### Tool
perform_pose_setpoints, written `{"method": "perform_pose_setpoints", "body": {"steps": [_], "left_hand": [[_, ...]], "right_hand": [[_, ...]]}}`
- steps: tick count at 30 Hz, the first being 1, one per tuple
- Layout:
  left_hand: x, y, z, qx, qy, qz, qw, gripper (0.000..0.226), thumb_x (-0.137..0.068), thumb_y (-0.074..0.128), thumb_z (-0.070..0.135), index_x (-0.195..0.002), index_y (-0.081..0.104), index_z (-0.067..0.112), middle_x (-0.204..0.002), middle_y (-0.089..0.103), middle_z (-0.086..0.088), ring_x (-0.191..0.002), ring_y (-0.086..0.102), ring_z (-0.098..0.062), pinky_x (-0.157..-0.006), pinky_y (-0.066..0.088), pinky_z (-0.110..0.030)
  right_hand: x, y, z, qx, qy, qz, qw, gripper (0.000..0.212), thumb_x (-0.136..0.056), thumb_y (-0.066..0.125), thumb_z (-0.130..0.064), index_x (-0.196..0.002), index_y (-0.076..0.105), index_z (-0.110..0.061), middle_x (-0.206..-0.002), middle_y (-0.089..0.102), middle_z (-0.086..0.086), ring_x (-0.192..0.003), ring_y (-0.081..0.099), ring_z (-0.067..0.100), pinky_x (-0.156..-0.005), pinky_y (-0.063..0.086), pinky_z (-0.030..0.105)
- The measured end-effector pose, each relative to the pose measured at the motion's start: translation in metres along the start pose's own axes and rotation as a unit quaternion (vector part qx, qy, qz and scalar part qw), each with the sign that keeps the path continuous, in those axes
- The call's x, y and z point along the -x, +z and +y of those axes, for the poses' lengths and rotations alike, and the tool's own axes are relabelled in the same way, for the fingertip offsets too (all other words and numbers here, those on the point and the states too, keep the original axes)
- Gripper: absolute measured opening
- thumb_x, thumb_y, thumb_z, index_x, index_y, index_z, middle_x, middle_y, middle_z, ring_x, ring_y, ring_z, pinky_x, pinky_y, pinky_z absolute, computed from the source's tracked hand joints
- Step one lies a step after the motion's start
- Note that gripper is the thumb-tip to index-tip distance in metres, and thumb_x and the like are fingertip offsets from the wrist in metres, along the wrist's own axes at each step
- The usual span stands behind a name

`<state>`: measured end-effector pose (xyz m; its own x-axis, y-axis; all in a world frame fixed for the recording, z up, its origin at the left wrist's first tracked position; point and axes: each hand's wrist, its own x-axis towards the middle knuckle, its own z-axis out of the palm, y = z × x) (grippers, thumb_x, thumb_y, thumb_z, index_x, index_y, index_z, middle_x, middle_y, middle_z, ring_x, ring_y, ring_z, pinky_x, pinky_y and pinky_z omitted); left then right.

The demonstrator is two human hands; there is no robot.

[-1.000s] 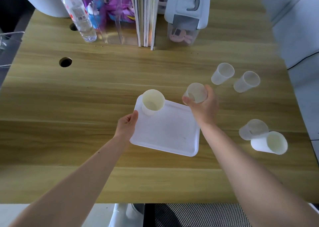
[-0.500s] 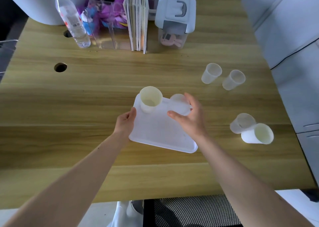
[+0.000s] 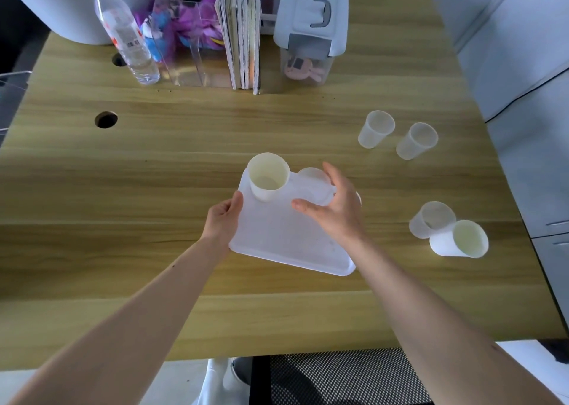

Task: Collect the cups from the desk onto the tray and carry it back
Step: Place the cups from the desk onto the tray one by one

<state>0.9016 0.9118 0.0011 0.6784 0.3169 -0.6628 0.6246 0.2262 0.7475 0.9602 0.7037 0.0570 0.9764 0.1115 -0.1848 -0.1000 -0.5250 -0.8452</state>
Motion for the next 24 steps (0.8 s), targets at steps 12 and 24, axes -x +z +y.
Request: {"method": "perform_pose_setpoints", "body": {"steps": [12,24], "left_hand": [[-0.022,0.020,0.019,0.014,0.001,0.046,0.999,0.044,-0.097,0.050,0.052,-0.089,0.067,0.012,-0.092,0.064,-0.004,-0.083,0.059,-0.024,-0.077,0.048,-0.038],[-0.066,0.046,0.052,0.051,0.006,0.068,0.996,0.036,-0.099,0.051,0.046,-0.088,0.070,0.018,-0.095,0.071,0.000,-0.089,0.066,-0.025,-0.086,0.055,-0.042]], "right_hand": [[-0.049,-0.035,0.020,-0.071,0.054,0.120,0.989,0.091,-0.067,0.084,-0.050,-0.143,0.042,-0.022,-0.143,0.047,-0.006,-0.135,0.040,0.012,-0.110,0.038,0.039],[-0.156,-0.059,0.052,0.053,0.105,0.239,0.964,0.098,-0.071,0.081,-0.045,-0.146,0.031,-0.007,-0.147,0.041,0.012,-0.134,0.038,0.033,-0.108,0.035,0.046]]}}
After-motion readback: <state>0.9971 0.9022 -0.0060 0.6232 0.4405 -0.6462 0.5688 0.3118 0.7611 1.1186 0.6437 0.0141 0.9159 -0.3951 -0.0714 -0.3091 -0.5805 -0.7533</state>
